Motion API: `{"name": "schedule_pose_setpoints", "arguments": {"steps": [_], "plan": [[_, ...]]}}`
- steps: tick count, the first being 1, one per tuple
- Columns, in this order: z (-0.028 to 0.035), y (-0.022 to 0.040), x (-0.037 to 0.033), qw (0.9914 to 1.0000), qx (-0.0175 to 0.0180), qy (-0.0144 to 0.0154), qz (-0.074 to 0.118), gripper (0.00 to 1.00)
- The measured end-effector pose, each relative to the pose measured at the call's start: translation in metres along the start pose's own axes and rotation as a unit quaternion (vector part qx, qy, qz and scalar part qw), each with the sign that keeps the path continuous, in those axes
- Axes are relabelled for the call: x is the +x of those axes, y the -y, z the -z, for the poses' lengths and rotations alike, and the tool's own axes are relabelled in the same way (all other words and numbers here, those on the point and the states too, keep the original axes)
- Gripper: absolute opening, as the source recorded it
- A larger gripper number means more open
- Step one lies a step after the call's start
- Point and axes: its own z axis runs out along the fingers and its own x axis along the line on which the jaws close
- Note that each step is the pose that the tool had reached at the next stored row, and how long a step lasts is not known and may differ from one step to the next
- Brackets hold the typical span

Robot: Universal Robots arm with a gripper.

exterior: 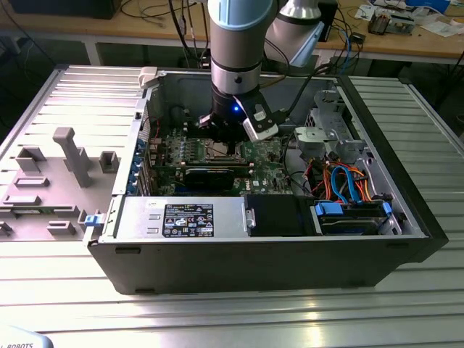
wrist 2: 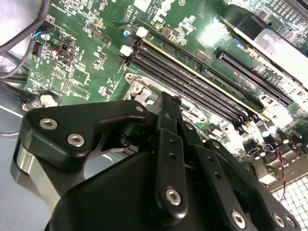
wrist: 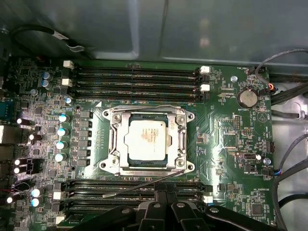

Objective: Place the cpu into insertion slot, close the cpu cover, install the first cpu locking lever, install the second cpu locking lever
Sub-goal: 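Install the second cpu locking lever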

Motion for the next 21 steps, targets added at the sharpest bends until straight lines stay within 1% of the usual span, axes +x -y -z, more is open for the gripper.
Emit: {"name": "schedule_pose_setpoints", "arguments": {"steps": [4, 7, 9, 11, 16, 21], "plan": [[0.0001, 0.0000, 0.0015, 1.00000, 0.0001, 0.0000, 0.000, 0.11], [0.0002, -0.0002, 0.0059, 1.00000, 0.0000, 0.0000, 0.000, 0.11], [0.0003, -0.0003, 0.0076, 1.00000, 0.0000, 0.0000, 0.000, 0.11], [0.0004, 0.0003, 0.0081, 1.00000, -0.0001, 0.0000, 0.000, 0.11], [0.0010, 0.0047, 0.0087, 1.00000, -0.0001, 0.0001, 0.000, 0.11], [0.0011, 0.0050, 0.0092, 1.00000, -0.0001, 0.0000, 0.000, 0.11]]}}
